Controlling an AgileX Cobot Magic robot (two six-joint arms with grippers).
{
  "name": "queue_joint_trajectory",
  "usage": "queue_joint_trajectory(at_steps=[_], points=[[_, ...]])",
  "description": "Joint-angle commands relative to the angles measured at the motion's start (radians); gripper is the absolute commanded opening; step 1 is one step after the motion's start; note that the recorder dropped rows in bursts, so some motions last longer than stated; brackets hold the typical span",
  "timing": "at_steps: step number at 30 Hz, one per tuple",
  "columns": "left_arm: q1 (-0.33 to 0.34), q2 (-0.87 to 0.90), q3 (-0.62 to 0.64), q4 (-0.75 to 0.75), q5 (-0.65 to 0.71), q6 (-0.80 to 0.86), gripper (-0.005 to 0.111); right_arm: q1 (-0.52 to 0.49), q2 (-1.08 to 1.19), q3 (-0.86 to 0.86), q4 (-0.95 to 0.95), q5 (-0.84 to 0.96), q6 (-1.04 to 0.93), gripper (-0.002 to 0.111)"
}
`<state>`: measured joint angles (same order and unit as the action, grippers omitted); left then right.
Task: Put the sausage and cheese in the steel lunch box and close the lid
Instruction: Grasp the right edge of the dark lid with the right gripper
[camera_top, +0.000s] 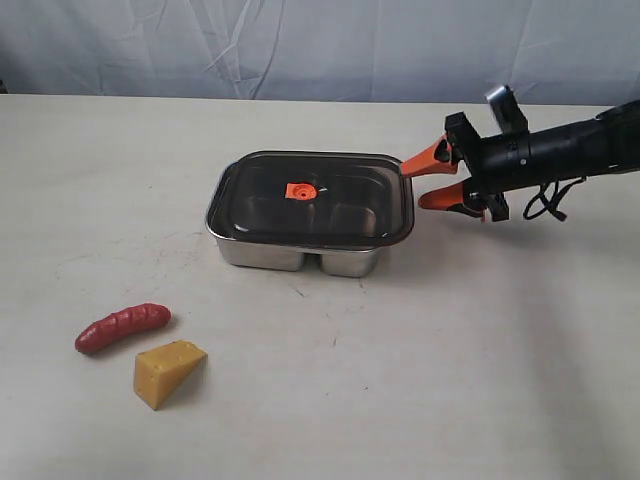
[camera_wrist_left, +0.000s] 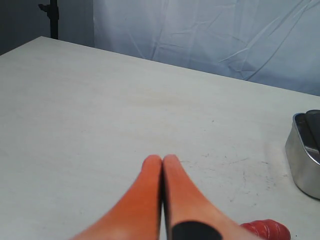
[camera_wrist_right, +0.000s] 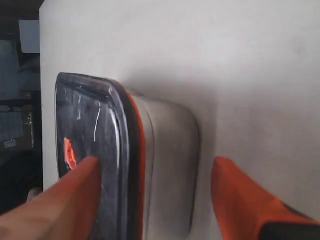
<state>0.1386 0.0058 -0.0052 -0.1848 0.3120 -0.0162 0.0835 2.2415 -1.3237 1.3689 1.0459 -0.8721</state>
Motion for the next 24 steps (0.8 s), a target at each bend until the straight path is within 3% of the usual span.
queue_joint_trajectory(at_steps=[1,19,22,23,24], points=[[0.002,-0.006,0.005,0.003,-0.013,0.000,0.000,-0.002,0.010,-0.008,0.020,0.067,-0.016,0.061],[0.002,-0.006,0.005,0.003,-0.013,0.000,0.000,0.057,0.010,-0.008,-0.054,0.160,-0.019,0.060],[0.002,-0.006,0.005,0.003,-0.013,0.000,0.000,0.057,0.010,-0.008,-0.056,0.175,-0.019,0.047],[0.002,-0.006,0.005,0.003,-0.013,0.000,0.000,0.057,0.010,-0.008,-0.057,0.175,-0.019,0.040],[0.002,-0.006,0.005,0.003,-0.013,0.000,0.000,0.057,0.010,-0.008,-0.059,0.175,-0.019,0.025]])
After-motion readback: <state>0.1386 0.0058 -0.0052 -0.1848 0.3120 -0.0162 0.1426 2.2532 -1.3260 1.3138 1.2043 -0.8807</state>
